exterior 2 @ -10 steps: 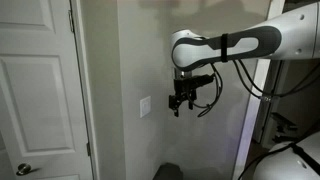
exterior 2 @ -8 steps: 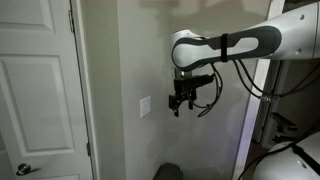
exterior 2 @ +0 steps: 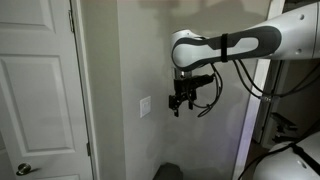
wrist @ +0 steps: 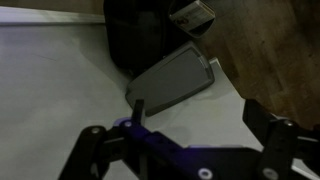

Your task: Turn on the right light switch

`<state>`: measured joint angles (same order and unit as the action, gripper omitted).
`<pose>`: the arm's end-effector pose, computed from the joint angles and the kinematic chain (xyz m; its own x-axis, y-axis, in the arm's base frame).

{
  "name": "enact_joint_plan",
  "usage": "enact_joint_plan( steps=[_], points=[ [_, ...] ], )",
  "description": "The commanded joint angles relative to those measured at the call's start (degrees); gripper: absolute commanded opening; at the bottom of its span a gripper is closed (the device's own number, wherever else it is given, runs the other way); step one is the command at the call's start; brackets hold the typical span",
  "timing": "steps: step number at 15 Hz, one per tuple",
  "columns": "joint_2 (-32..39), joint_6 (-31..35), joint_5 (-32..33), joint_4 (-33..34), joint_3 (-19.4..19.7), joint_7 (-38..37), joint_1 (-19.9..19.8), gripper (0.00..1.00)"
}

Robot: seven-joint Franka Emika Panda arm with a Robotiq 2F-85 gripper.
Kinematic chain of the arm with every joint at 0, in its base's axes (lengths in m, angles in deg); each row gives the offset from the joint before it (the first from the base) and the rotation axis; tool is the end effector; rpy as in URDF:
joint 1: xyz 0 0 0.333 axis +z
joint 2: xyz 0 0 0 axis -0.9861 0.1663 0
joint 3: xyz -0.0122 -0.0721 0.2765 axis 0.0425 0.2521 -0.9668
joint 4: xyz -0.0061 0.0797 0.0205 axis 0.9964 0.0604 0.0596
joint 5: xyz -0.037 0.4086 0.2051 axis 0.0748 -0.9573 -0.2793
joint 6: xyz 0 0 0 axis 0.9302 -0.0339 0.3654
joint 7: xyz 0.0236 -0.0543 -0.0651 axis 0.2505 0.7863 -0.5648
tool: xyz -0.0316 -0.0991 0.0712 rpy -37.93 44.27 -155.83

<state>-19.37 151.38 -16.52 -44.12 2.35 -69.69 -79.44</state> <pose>0.4424 0.0938 0.5012 0.9999 -0.0135 -0.0068 -0.0124 -0.9884 0.1517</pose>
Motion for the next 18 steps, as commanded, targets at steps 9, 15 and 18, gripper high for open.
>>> enact_joint_plan(
  steps=[9,15,18],
  points=[
    [5.31,2.92,0.90,1.37,3.21,1.65,0.16,1.00],
    [13.79,23.16,3.23,2.39,7.61,7.46,-0.30,1.00],
    [17.55,36.00,3.87,2.94,8.65,10.32,0.16,1.00]
  ],
)
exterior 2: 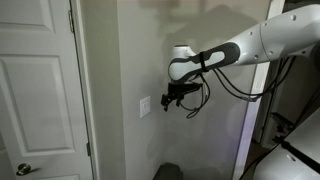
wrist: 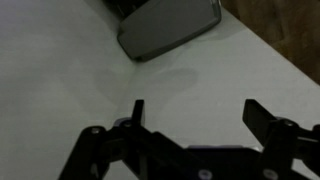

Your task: Turn on the right light switch

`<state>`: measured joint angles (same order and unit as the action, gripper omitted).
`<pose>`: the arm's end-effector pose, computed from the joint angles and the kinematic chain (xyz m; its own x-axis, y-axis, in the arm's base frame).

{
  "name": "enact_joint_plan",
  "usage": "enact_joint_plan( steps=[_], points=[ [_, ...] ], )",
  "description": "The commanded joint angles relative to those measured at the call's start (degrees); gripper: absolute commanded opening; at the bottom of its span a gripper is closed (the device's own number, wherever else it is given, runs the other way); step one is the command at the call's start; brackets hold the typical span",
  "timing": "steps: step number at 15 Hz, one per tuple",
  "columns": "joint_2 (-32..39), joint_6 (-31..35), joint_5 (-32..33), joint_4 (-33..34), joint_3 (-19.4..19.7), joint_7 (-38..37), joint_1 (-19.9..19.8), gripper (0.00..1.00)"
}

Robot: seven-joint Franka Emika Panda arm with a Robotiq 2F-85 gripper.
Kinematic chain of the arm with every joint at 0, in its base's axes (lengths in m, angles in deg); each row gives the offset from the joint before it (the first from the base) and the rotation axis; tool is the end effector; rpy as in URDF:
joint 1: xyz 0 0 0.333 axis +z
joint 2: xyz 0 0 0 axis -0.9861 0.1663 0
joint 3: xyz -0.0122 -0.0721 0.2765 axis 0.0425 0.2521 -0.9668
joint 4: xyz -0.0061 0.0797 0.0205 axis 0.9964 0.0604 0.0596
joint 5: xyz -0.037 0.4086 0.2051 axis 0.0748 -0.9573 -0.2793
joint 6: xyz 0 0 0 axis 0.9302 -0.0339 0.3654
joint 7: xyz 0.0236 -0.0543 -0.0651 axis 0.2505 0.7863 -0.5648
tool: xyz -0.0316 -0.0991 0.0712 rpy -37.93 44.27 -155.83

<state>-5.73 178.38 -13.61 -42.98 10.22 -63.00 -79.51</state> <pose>0.5413 0.0347 0.4450 0.9726 0.0441 0.2280 0.0248 -0.9959 0.0870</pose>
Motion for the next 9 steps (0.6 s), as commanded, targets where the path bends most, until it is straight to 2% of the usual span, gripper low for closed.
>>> enact_joint_plan(
  steps=[1,3,6,8,9],
  points=[
    [5.05,12.67,0.76,1.91,1.09,4.56,0.27,1.00],
    [7.27,19.08,-1.55,1.96,2.05,7.28,0.85,1.00],
    [9.55,24.60,-7.26,1.54,3.99,13.23,2.22,1.00],
    [10.90,27.23,-12.44,1.48,5.41,19.61,3.62,0.74],
    [11.38,27.84,-15.16,1.65,5.99,22.47,4.22,0.68]
  ],
)
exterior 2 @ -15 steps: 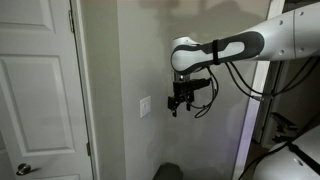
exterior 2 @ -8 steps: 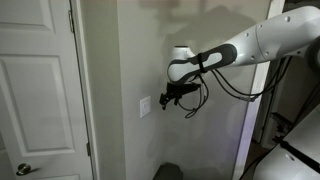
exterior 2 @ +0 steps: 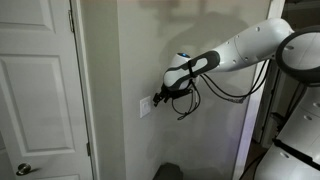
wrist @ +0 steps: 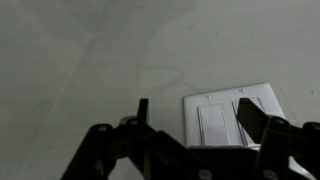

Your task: Turn on the right light switch

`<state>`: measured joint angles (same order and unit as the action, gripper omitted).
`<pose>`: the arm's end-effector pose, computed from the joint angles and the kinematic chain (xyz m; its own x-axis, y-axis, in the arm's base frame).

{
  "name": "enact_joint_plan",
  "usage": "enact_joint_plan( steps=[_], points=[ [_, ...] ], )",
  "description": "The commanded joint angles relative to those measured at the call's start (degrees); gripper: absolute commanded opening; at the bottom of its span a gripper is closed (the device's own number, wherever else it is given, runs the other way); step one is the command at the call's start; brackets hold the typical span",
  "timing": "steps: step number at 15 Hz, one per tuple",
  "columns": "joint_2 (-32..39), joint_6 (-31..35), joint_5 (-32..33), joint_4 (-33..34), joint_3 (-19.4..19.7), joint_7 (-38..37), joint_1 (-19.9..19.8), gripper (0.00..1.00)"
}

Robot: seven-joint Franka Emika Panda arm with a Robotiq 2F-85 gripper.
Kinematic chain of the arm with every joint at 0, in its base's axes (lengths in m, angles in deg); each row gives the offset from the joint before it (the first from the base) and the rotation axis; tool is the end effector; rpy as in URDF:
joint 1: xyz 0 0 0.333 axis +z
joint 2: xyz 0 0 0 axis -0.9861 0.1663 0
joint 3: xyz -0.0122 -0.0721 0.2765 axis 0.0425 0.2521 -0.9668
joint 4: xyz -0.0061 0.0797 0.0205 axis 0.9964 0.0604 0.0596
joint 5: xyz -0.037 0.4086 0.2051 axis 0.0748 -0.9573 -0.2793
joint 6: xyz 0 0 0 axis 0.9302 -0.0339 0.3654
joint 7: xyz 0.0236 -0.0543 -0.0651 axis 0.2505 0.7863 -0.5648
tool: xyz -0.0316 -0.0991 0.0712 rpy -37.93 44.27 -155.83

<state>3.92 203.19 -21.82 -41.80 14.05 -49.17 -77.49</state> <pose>0.5993 0.0243 0.4153 0.8585 0.1529 0.4895 0.1575 -0.9870 0.0320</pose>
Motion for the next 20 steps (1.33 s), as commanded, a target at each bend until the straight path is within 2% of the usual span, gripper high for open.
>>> enact_joint_plan(
  steps=[1,5,10,20],
  points=[
    [2.16,3.50,-10.45,0.73,2.82,12.32,3.07,0.60],
    [3.07,2.28,-21.67,2.15,4.30,24.08,5.07,0.35],
    [4.37,0.53,-28.60,4.30,4.51,31.48,5.05,0.02],
    [7.45,-0.95,-31.72,7.09,3.13,34.45,3.26,0.00]
  ],
)
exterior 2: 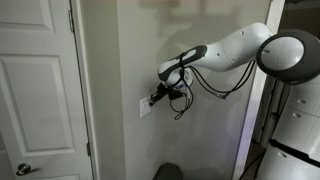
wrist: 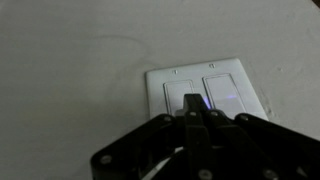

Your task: Turn on the right light switch

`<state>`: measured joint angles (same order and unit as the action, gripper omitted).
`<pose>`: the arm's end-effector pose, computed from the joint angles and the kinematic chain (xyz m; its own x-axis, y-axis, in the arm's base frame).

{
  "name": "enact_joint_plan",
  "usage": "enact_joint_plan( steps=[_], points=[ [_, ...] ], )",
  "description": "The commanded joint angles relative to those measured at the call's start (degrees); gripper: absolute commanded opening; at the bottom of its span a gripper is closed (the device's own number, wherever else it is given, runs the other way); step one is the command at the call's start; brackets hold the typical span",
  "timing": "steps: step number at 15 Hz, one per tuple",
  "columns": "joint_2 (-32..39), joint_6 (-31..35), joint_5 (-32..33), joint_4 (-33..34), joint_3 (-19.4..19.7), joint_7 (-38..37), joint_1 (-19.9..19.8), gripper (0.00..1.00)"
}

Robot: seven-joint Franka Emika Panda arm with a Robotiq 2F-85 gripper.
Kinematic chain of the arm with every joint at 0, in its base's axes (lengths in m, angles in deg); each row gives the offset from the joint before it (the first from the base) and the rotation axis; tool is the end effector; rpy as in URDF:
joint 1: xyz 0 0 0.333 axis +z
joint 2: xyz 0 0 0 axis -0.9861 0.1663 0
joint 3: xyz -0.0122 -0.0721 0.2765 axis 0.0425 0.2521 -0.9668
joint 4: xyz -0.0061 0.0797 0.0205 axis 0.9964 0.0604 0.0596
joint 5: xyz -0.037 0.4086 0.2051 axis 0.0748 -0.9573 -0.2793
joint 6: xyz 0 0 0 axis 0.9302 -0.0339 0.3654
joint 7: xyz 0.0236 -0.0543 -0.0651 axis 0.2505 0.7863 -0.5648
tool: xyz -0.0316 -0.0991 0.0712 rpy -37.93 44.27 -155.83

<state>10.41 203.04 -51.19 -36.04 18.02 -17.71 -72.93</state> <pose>0.6290 0.0277 0.4014 0.7784 0.2445 0.5782 0.3784 -0.9176 -0.1215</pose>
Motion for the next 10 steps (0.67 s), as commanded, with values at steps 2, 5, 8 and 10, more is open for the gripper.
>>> enact_joint_plan(
  steps=[2,5,8,10],
  points=[
    [1.35,-0.68,-2.22,1.62,-0.98,2.55,-1.53,0.00],
    [1.83,-0.46,-3.31,1.99,-1.21,2.59,-1.82,0.00],
    [2.31,0.12,-6.20,2.37,-1.50,2.89,-1.96,0.00],
    [2.57,-0.05,-7.75,2.70,-1.71,3.05,-2.05,0.00]
  ],
)
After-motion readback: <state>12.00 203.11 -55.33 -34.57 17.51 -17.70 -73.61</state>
